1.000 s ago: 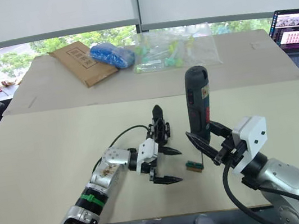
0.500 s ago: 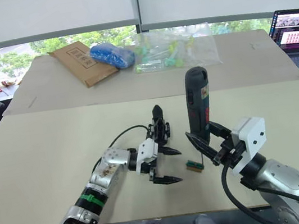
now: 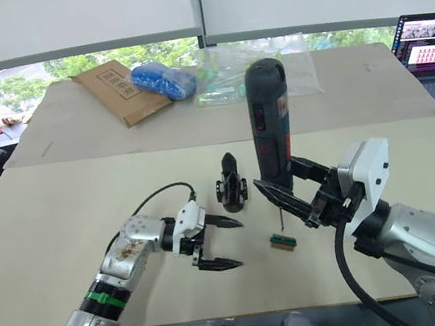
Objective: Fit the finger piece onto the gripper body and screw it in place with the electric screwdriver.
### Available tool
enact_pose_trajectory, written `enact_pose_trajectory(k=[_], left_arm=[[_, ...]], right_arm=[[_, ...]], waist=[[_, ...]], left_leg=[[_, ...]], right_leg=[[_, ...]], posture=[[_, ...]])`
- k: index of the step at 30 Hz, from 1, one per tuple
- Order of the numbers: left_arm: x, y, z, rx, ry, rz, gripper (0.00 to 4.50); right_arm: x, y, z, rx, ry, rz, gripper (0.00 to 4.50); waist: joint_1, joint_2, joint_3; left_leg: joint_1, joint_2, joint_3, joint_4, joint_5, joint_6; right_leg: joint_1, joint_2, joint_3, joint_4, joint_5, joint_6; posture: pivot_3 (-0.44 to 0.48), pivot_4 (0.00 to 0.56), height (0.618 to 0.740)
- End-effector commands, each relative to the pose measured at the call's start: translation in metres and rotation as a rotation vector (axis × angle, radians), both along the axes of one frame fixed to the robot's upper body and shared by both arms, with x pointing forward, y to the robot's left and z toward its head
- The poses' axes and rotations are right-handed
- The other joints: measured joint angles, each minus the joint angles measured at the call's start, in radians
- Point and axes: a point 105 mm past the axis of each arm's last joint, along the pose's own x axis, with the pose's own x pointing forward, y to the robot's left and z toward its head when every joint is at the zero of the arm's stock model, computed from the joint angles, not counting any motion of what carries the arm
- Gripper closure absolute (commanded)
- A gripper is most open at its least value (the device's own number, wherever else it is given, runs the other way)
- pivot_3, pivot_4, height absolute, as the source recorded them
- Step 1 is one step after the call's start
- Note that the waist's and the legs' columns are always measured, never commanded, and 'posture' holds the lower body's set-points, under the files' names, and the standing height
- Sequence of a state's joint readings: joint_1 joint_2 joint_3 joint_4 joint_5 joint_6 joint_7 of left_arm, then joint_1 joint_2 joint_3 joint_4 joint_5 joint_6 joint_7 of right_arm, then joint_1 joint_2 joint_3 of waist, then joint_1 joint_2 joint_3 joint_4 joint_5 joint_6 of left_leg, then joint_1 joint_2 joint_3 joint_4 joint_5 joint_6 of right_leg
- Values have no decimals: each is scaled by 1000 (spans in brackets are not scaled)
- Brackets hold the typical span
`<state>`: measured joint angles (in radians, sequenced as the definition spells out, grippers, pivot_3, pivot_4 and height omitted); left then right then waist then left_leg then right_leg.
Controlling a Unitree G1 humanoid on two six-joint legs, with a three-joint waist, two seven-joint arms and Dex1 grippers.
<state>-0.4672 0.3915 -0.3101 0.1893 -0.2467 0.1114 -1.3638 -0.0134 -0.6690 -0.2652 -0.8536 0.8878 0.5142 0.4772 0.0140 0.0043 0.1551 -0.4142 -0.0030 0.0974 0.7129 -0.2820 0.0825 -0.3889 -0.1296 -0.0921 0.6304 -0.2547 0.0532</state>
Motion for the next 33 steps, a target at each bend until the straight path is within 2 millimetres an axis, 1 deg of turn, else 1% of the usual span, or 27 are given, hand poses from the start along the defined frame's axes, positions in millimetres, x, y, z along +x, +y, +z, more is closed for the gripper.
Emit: enact_pose_trajectory(k=[1, 4, 7, 11, 18, 25, 30, 33], left_arm=[[0, 10, 10, -31, -23, 40, 0], [1, 21, 11, -26, -34, 90, 0], [2, 26, 12, -24, -40, 118, 0], [7, 35, 16, -25, -73, 165, 0], [17, 43, 22, -34, -107, 220, 0], [26, 48, 31, -35, -127, 239, 0], [34, 48, 34, -34, -142, 252, 0], [41, 47, 33, -30, -142, 261, 0]], right_arm=[[-2, 9, 22, 14, -48, 103, 2547], [5, 17, 32, 14, -36, 198, 2547], [6, 26, 37, -1, -30, 293, 2547], [11, 42, 46, -21, -27, 462, 2547], [22, 61, 64, -1, -14, 608, 2547], [40, 73, 83, 19, -28, 657, 2547], [59, 78, 91, 19, -28, 623, 2547], [67, 81, 93, 18, -28, 603, 2547]], waist=[[-3, 0, 0], [-4, 0, 0], [0, 0, 0], [-3, 0, 0], [-3, 0, 0], [-3, 0, 0], [-4, 0, 0], [-5, 0, 0]], left_leg=[[0, 0, 0, 0, 0, 0], [0, 0, 0, 0, 0, 0], [0, 0, 0, 0, 0, 0], [-1, 0, 1, 0, -1, 1], [-1, 0, 1, 0, -1, 1], [-1, 0, 1, 0, -1, 1], [-1, 0, 2, 0, 0, 1], [-1, 0, 3, 0, 0, 1]], right_leg=[[0, 0, 0, 0, 0, 0], [0, 0, 0, 0, 0, 0], [0, 0, 0, 0, 0, 0], [0, 0, 0, 1, 0, 0], [-1, 0, -1, 2, 1, 1], [-1, 0, -2, 2, 1, 1], [-1, 0, -2, 3, 1, 1], [-1, 0, -2, 3, 1, 1]], posture=[[0, 150, 740], [0, 150, 740], [0, 150, 740], [0, 150, 740], [0, 150, 740], [0, 150, 740], [0, 150, 740], [0, 150, 740]])
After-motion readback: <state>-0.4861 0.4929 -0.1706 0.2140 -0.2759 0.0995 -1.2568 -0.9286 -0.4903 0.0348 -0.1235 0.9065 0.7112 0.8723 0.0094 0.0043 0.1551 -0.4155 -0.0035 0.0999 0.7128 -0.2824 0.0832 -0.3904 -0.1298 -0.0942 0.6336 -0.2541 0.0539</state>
